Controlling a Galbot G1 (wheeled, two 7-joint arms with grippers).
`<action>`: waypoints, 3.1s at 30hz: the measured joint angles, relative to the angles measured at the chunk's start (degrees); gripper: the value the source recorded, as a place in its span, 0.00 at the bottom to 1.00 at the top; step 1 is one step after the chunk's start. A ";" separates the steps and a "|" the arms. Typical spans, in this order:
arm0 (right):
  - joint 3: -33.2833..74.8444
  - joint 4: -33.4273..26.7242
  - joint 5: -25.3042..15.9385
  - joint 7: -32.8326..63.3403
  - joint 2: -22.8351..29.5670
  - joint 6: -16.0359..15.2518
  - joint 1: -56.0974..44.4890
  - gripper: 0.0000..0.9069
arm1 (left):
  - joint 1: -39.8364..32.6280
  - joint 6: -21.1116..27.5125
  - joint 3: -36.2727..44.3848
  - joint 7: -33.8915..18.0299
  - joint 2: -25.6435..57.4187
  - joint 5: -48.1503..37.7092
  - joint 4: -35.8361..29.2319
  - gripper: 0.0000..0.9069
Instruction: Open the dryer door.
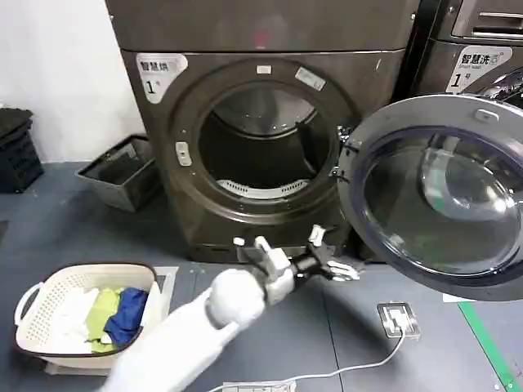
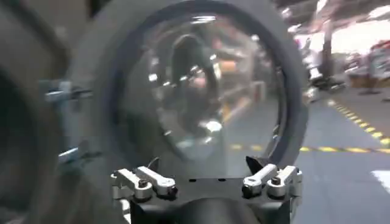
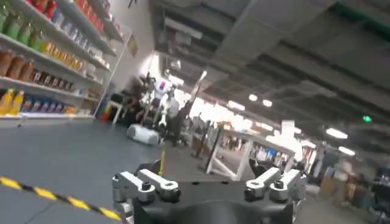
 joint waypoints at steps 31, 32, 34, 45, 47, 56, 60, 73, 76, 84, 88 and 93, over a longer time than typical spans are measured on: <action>-9.31 -0.47 1.04 -4.99 0.00 0.81 1.70 1.00 | 13.50 23.04 -35.12 -25.73 24.79 -31.58 -8.96 1.00; -9.70 -0.48 1.05 -4.99 0.00 0.88 1.74 1.00 | 12.67 23.04 -34.78 -27.64 25.43 -34.01 -8.45 1.00; -10.46 -0.48 0.99 -5.01 0.00 1.26 1.76 1.00 | 10.58 23.04 -33.70 -33.08 26.92 -40.57 -7.04 1.00; -13.62 -0.41 -0.14 -5.02 0.00 2.21 1.38 1.00 | 0.26 22.98 -24.57 -52.83 34.01 -65.41 3.00 1.00; -13.74 -0.37 -0.13 -5.01 0.00 2.21 1.19 1.00 | 0.36 22.98 -23.72 -53.76 35.82 -67.21 3.67 1.00; -15.29 -1.37 -0.03 -4.82 0.00 2.78 1.33 1.00 | 6.26 22.98 -23.93 -55.28 47.25 -70.05 3.11 1.00; -16.26 -1.55 0.01 -4.53 0.00 3.80 1.67 1.00 | 10.06 22.97 -24.40 -55.45 52.18 -72.41 2.33 1.00; -18.88 -2.51 0.08 -3.84 0.00 7.35 2.46 1.00 | 24.52 22.98 -26.20 -55.46 62.95 -77.97 -1.01 1.00; -19.32 -2.50 0.07 -3.98 0.00 7.68 2.62 1.00 | 25.47 22.97 -26.23 -55.43 63.41 -81.64 -1.45 1.00; -19.26 -3.01 -0.04 -4.41 0.00 9.21 2.59 1.00 | 25.79 22.97 -25.99 -55.54 62.58 -89.40 -1.10 1.00; -19.24 -2.90 -0.06 -4.76 0.00 9.38 2.58 1.00 | 25.57 22.97 -25.95 -55.73 61.94 -92.69 -0.37 1.00; -19.18 -2.44 0.01 -5.04 -0.01 9.39 2.29 1.00 | 25.19 22.97 -25.83 -55.83 61.48 -95.02 -0.35 1.00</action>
